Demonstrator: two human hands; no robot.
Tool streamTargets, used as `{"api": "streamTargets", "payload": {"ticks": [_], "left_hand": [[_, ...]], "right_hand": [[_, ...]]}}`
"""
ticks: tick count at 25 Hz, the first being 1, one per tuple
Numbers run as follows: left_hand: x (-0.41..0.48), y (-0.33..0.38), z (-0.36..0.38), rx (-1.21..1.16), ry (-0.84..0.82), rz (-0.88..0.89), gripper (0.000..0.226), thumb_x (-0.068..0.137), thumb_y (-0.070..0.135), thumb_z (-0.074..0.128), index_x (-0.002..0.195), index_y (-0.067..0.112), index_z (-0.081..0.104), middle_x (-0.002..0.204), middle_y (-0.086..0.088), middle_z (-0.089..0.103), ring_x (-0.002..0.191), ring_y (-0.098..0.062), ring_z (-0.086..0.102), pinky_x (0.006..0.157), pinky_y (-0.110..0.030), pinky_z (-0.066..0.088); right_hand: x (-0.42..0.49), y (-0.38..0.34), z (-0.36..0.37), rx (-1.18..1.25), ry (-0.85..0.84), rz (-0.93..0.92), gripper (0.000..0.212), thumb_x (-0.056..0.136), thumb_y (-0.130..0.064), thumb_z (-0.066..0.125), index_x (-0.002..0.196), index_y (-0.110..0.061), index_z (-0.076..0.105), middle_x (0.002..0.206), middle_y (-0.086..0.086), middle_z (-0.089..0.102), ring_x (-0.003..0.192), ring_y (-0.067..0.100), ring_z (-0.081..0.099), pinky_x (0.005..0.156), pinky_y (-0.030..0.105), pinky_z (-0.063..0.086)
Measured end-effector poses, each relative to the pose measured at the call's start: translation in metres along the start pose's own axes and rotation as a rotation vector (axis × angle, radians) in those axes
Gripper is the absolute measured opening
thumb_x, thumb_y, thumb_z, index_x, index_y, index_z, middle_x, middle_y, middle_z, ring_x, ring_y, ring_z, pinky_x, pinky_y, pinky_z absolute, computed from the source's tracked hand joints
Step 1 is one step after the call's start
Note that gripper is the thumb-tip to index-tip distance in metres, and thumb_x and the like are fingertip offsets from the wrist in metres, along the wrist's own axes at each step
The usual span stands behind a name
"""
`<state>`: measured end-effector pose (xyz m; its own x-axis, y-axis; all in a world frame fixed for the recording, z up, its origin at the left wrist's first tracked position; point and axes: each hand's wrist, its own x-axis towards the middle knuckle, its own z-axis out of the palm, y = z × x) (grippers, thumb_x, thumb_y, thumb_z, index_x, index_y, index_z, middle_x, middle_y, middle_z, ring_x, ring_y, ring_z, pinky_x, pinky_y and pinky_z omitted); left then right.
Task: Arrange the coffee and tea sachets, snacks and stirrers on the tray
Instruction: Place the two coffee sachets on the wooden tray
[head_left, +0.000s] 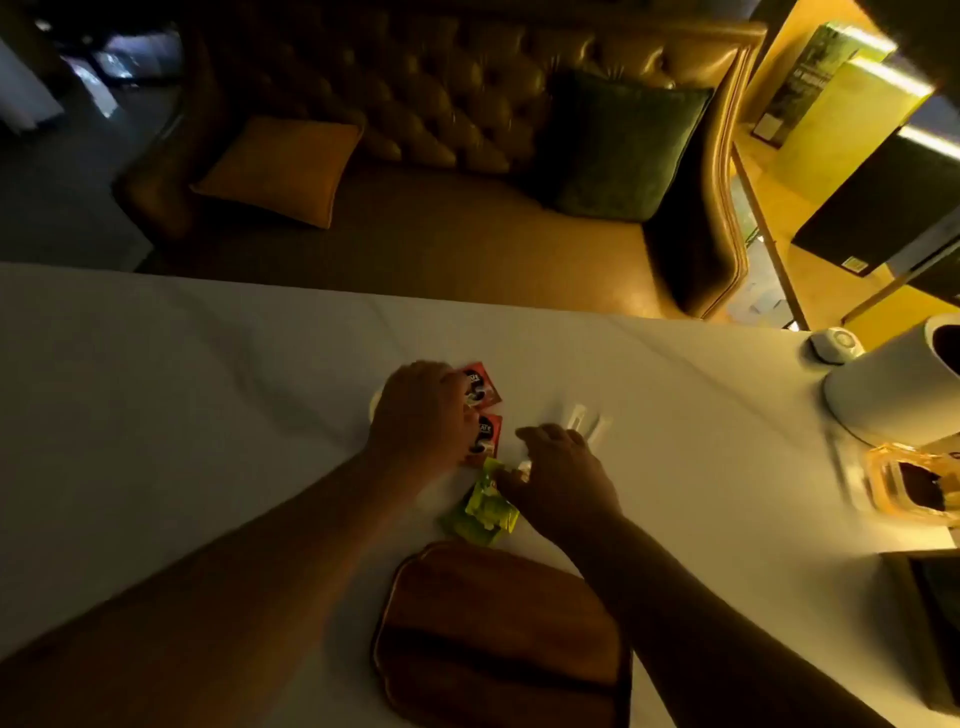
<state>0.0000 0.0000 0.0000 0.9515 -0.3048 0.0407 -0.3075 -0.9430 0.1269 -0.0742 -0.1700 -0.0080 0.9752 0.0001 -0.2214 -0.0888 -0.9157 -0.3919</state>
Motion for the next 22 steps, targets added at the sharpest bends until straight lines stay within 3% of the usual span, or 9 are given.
{"api": "streamTargets", "payload": {"ticks": [3, 8, 13, 16, 19, 22], "left_hand": [[0.055, -0.002, 0.021, 0.151, -0.143, 0.008, 0.056, 0.085, 0.058, 0.055, 0.12, 0.014, 0.06, 0.121, -0.009, 0.063, 0.115, -0.029, 0.055, 0.104, -0.05, 0.041], [0.095, -0.005, 0.048, 0.203, -0.35, -0.038, 0.077, 0.07, 0.073, 0.063, 0.118, 0.013, 0.059, 0.118, -0.011, 0.06, 0.112, -0.033, 0.052, 0.09, -0.048, 0.042], [0.113, -0.003, 0.053, 0.218, -0.337, -0.029, 0.078, 0.068, 0.064, 0.075, 0.123, 0.013, 0.053, 0.121, -0.012, 0.059, 0.114, -0.033, 0.052, 0.088, -0.046, 0.044], [0.113, -0.002, 0.045, 0.109, -0.313, -0.029, 0.051, 0.084, 0.045, 0.069, 0.121, 0.014, 0.051, 0.113, -0.012, 0.064, 0.097, -0.03, 0.058, 0.077, -0.04, 0.042], [0.103, 0.001, 0.022, -0.173, -0.243, 0.0, 0.026, 0.095, 0.03, 0.058, 0.116, 0.016, 0.054, 0.105, -0.008, 0.067, 0.084, -0.021, 0.058, 0.069, -0.032, 0.044], [0.062, 0.002, -0.016, -0.488, -0.091, 0.012, 0.02, 0.096, 0.039, 0.056, 0.11, 0.024, 0.057, 0.096, 0.007, 0.067, 0.082, -0.003, 0.062, 0.065, -0.015, 0.046]], "right_hand": [[0.04, 0.004, 0.019, -0.115, -0.03, -0.042, 0.065, 0.085, -0.064, 0.061, 0.133, -0.022, 0.057, 0.129, 0.006, 0.061, 0.12, 0.027, 0.052, 0.095, 0.044, 0.048], [0.075, 0.011, 0.035, -0.223, -0.019, -0.072, 0.074, 0.075, -0.071, 0.066, 0.129, -0.021, 0.06, 0.121, 0.008, 0.06, 0.113, 0.03, 0.051, 0.09, 0.044, 0.046], [0.089, 0.011, 0.041, -0.184, -0.04, -0.06, 0.081, 0.072, -0.068, 0.072, 0.135, -0.022, 0.052, 0.126, 0.01, 0.058, 0.117, 0.032, 0.049, 0.093, 0.045, 0.044], [0.095, 0.009, 0.037, -0.097, -0.07, 0.007, 0.071, 0.073, -0.053, 0.08, 0.129, -0.019, 0.052, 0.122, 0.009, 0.06, 0.115, 0.03, 0.051, 0.092, 0.044, 0.045], [0.099, 0.005, 0.027, 0.268, -0.107, 0.15, 0.038, 0.085, -0.026, 0.074, 0.117, -0.02, 0.053, 0.102, 0.002, 0.063, 0.088, 0.021, 0.064, 0.067, 0.032, 0.058], [0.082, 0.006, 0.007, 0.568, -0.035, 0.208, 0.019, 0.092, -0.018, 0.066, 0.103, -0.029, 0.055, 0.092, -0.007, 0.061, 0.069, 0.007, 0.063, 0.041, 0.015, 0.047]]}}
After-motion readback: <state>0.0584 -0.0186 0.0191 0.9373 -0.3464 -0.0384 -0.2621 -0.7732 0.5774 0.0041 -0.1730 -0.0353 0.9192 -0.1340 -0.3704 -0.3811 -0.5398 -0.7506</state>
